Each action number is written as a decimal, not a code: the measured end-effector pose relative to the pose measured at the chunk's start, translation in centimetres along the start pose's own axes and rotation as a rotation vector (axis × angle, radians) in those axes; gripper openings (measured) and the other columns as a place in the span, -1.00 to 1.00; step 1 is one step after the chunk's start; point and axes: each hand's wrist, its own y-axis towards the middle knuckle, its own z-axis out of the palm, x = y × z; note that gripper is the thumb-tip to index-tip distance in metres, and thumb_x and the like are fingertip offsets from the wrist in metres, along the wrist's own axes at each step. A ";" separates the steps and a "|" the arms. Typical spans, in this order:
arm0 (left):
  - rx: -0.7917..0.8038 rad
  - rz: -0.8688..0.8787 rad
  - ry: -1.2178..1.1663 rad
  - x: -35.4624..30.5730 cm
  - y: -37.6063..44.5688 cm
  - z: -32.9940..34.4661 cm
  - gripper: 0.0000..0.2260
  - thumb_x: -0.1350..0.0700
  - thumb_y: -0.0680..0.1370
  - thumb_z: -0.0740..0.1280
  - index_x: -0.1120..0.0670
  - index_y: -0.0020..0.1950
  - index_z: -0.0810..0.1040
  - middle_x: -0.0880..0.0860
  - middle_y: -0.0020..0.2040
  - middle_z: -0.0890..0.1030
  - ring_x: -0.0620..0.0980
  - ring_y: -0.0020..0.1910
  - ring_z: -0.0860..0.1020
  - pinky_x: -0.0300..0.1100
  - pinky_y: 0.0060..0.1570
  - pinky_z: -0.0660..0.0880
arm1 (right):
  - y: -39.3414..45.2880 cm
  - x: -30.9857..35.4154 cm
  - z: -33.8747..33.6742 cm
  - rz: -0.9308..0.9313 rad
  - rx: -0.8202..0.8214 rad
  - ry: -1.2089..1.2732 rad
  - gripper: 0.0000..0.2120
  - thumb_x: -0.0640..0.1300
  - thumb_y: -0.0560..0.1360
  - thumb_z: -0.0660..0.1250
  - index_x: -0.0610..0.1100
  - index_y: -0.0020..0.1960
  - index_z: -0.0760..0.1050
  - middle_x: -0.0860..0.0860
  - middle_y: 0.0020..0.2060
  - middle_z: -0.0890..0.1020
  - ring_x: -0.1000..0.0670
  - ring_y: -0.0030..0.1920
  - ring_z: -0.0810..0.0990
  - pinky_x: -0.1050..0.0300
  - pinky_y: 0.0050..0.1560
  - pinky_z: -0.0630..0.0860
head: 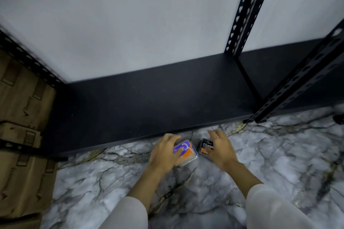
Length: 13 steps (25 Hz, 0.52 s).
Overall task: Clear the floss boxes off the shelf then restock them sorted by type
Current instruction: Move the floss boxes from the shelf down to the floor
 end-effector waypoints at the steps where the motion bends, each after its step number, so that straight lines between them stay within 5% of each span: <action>1: -0.011 -0.012 0.011 -0.8 -0.4 -1.8 -0.65 -0.06 0.57 0.26 -0.08 0.35 0.42 -0.09 0.31 0.41 -0.02 0.28 0.42 -0.10 0.19 0.41 | -0.4 1.2 -1.6 -0.023 -0.006 -0.027 -0.49 -0.14 0.52 0.31 -0.12 0.44 0.28 -0.08 0.35 0.36 -0.11 0.33 0.36 0.03 0.31 0.36; 7: -0.129 -0.041 0.105 -6.5 -4.7 -14.5 -0.79 0.02 0.57 0.21 -0.12 0.16 0.54 -0.10 0.14 0.61 0.04 0.15 0.56 -0.10 0.11 0.46 | -4.3 9.7 -14.5 -0.086 -0.003 -0.057 -0.78 -0.07 0.53 0.22 -0.05 0.16 0.49 -0.06 0.08 0.60 -0.16 0.09 0.56 0.02 0.04 0.49; 13: -0.225 0.038 0.212 -11.7 -12.6 -27.9 -0.77 0.08 0.58 0.15 -0.04 0.13 0.55 -0.01 0.12 0.60 0.05 0.06 0.57 -0.08 0.02 0.49 | -11.3 19.1 -27.2 -0.282 -0.039 -0.142 -0.75 -0.01 0.56 0.23 -0.06 0.19 0.49 -0.04 0.18 0.51 -0.09 0.12 0.53 0.01 0.12 0.48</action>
